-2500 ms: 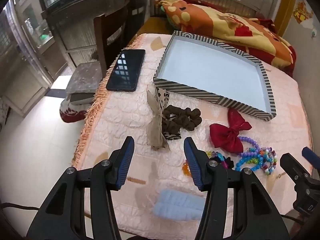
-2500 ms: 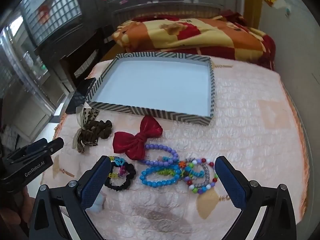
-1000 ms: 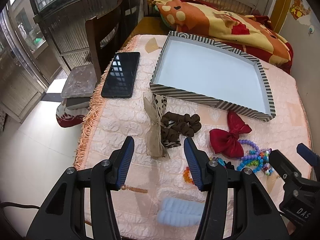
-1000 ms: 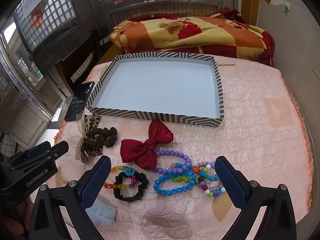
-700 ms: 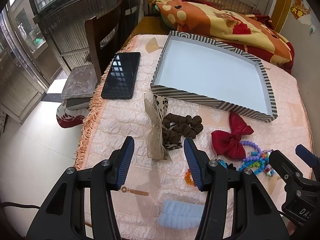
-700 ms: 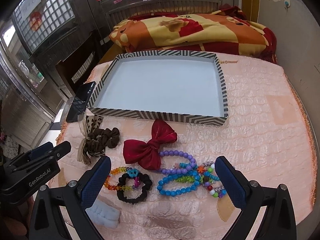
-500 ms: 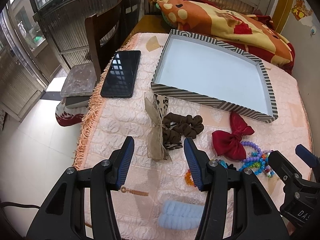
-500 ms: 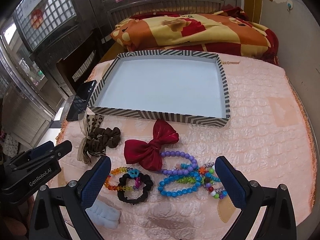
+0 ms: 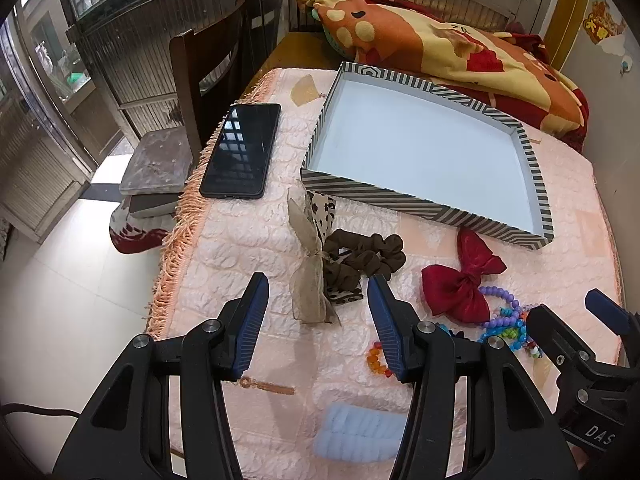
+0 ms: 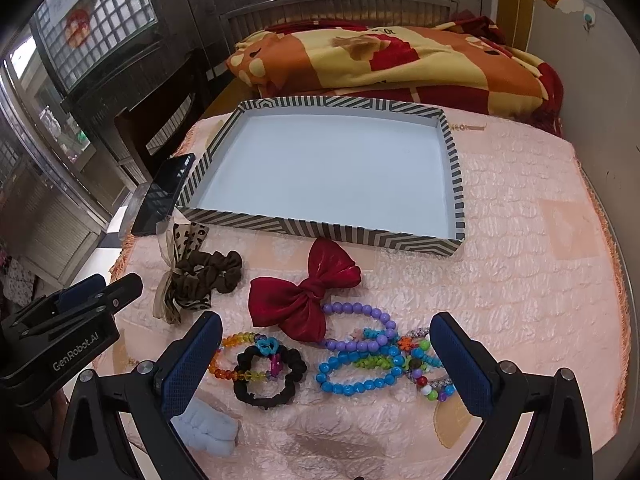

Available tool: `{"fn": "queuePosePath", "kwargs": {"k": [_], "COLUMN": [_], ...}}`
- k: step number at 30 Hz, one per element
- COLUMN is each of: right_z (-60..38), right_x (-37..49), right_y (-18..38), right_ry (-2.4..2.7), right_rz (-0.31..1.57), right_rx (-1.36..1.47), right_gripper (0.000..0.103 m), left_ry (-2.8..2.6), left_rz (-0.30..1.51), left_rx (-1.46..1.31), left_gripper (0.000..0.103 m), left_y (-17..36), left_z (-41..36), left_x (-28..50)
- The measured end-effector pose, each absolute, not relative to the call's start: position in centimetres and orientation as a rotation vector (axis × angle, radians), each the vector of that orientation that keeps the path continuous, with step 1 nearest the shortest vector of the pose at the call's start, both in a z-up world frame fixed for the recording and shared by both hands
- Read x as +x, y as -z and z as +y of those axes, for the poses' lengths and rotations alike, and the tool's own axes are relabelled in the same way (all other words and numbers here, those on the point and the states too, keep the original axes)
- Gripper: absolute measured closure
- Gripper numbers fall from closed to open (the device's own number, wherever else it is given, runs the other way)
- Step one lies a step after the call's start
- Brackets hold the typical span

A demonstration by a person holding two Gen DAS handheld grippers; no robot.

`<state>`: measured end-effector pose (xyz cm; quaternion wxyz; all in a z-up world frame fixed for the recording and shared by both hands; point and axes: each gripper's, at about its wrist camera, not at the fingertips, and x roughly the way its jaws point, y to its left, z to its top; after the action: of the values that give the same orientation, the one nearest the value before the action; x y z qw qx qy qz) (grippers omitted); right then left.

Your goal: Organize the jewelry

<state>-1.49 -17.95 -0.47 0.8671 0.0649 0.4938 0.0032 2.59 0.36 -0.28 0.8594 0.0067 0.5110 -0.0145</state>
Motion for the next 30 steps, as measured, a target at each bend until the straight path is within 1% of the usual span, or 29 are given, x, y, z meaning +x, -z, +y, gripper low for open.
{"fn": "queuePosePath", "kwargs": {"k": [30], "right_z": [-17.78], "right_x": [-1.42], "right_y": [0.42], "right_ry": [0.005], "right_rz": [1.036], "right_rx": [0.107], "right_gripper": [0.000], "left_ry": [0.013], "left_rz": [1.072], "left_rx": [0.012], "left_gripper": [0.052], "left_y": [0.30], "left_z": [0.86], "left_x": [2.31]}}
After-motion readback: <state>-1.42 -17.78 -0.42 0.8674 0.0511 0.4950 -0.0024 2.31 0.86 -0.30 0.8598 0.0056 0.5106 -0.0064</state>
